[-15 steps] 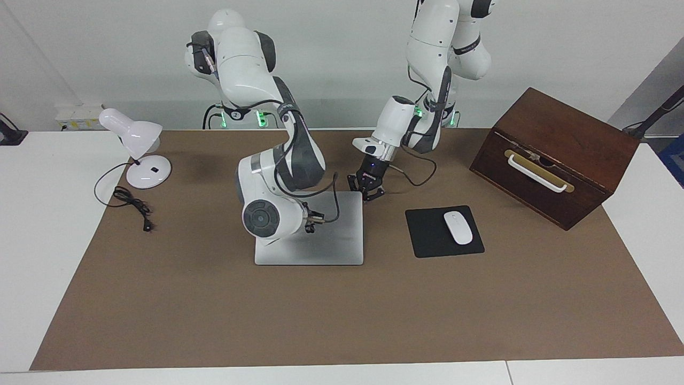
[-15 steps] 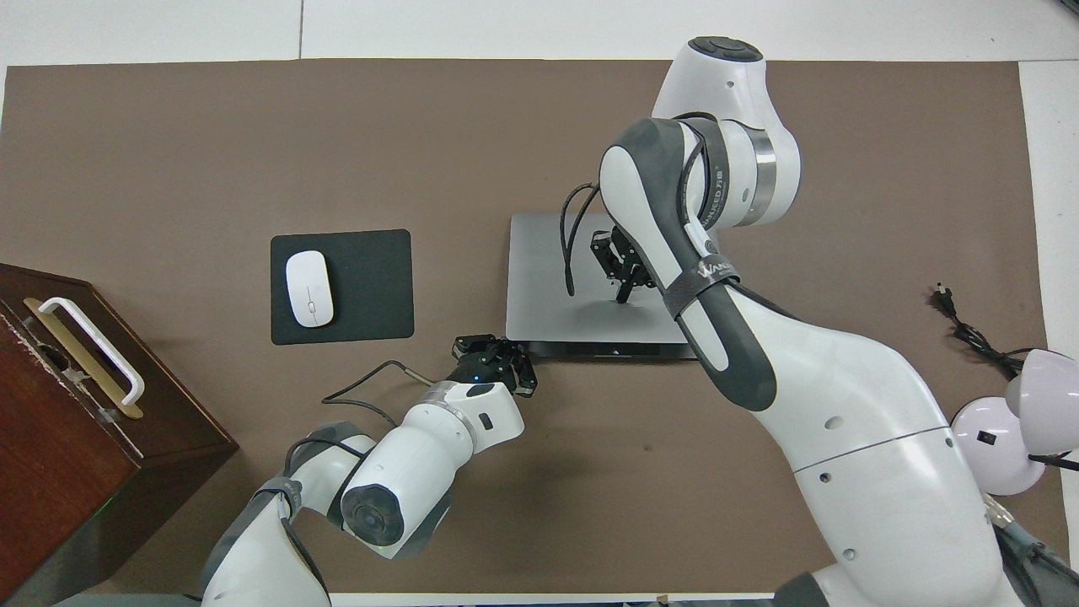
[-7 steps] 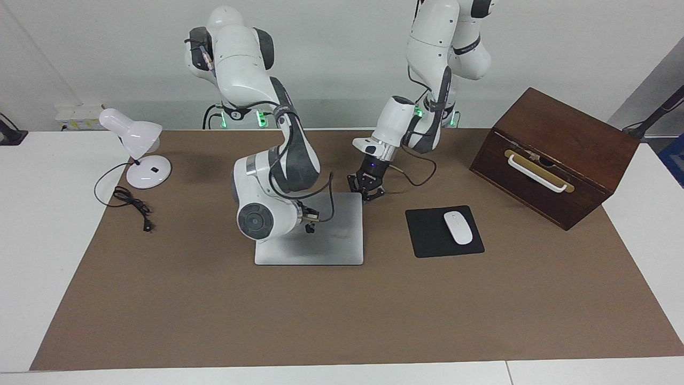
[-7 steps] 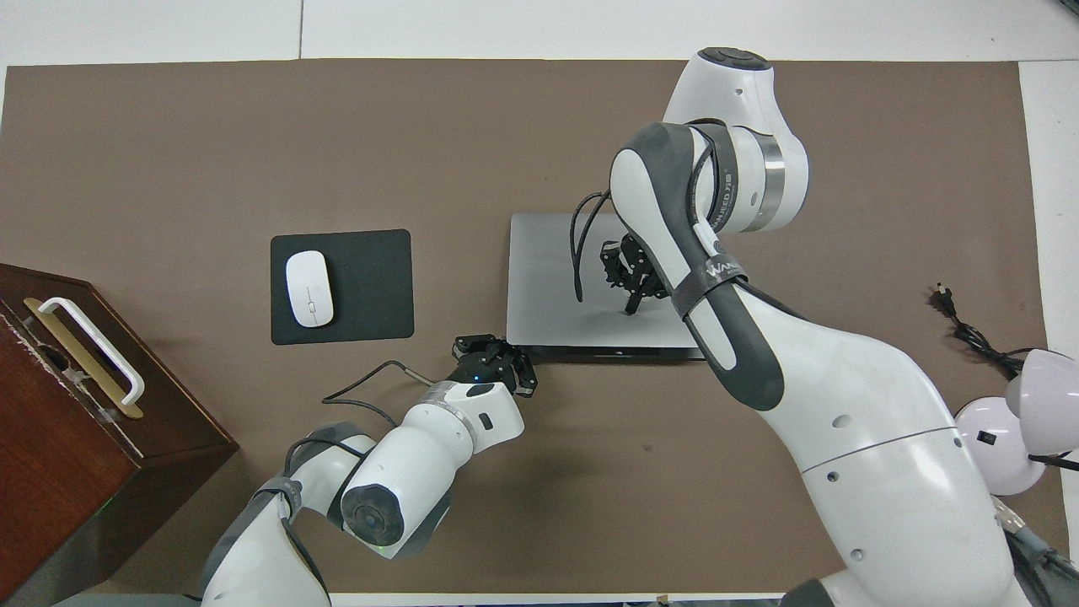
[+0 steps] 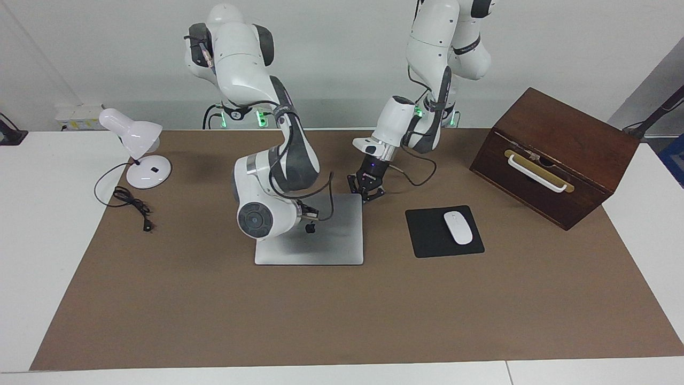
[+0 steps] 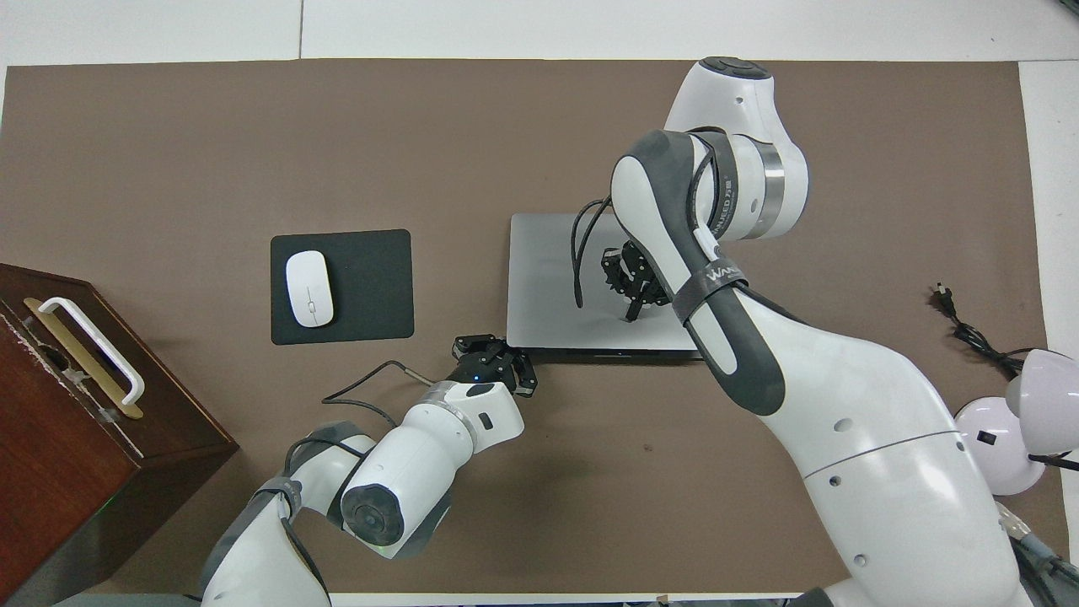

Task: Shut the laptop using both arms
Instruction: 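Press the laptop lid flat with the right gripper while the left gripper holds the base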

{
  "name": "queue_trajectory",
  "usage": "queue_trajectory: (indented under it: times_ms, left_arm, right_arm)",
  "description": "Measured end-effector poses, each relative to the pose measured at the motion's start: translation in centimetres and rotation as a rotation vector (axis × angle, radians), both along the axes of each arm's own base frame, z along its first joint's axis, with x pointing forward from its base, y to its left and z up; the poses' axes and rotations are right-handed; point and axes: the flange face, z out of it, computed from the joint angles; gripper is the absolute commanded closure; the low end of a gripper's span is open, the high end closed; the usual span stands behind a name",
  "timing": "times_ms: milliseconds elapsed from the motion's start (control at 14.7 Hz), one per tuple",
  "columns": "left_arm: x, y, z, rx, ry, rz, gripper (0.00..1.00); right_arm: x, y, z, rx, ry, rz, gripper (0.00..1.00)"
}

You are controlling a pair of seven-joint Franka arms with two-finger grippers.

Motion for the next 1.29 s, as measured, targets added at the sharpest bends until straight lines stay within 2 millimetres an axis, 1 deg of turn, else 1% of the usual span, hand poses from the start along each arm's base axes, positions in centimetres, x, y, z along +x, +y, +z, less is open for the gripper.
queue_trajectory:
  times_ms: [204, 544, 1088, 1293]
  left_arm:
    - [0.1, 0.0, 0.1, 0.004, 0.008, 0.003, 1.00]
    - [0.1, 0.1, 0.2, 0.006, 0.021, 0.011, 1.00]
    - [0.2, 0.1, 0.2, 0.003, 0.029, 0.020, 1.00]
    - [0.2, 0.1, 0.2, 0.003, 0.031, 0.021, 1.00]
  right_arm:
    - [-0.4, 0.0, -0.3, 0.001, -0.014, -0.012, 1.00]
    - [-1.0, -0.3, -0.3, 0.007, -0.043, -0.033, 1.00]
    - [-1.3, -0.5, -0.3, 0.008, -0.035, -0.035, 1.00]
    - [-1.6, -0.7, 0.4, 0.007, -0.007, -0.027, 1.00]
